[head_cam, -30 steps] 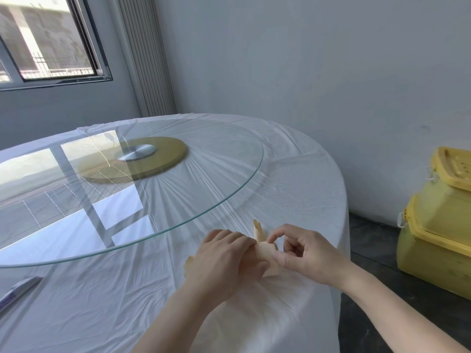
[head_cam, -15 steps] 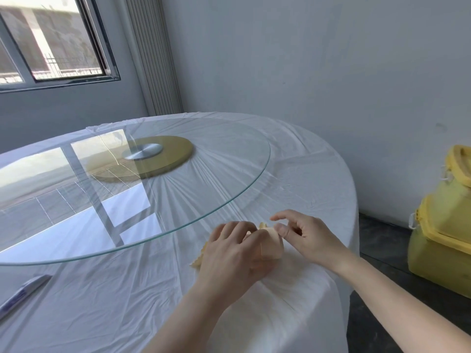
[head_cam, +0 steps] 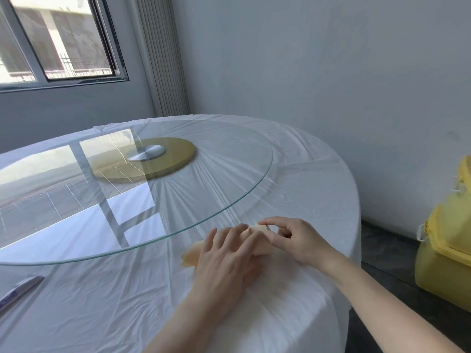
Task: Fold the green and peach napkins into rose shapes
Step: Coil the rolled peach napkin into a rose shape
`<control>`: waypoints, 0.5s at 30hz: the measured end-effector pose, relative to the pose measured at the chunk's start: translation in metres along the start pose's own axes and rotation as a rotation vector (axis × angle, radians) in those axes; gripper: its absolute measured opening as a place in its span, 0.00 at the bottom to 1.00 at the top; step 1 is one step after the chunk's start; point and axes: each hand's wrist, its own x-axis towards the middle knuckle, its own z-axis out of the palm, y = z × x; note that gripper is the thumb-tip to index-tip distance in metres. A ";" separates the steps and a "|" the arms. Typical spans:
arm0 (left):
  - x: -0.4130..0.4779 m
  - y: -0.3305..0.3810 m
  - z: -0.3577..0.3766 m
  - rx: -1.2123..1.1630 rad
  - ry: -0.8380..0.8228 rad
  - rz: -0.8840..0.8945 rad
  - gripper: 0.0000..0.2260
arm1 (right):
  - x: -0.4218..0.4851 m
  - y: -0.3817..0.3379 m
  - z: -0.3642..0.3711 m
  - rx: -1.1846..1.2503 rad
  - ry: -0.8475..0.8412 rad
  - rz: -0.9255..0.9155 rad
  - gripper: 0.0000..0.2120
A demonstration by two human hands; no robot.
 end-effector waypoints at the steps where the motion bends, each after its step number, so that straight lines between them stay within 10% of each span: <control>1: 0.000 -0.001 0.001 -0.003 -0.004 -0.012 0.21 | 0.005 0.002 0.001 0.006 -0.008 0.004 0.09; 15: 0.031 -0.010 0.002 -0.118 -0.186 -0.126 0.19 | 0.048 0.011 0.001 -0.220 -0.111 0.080 0.27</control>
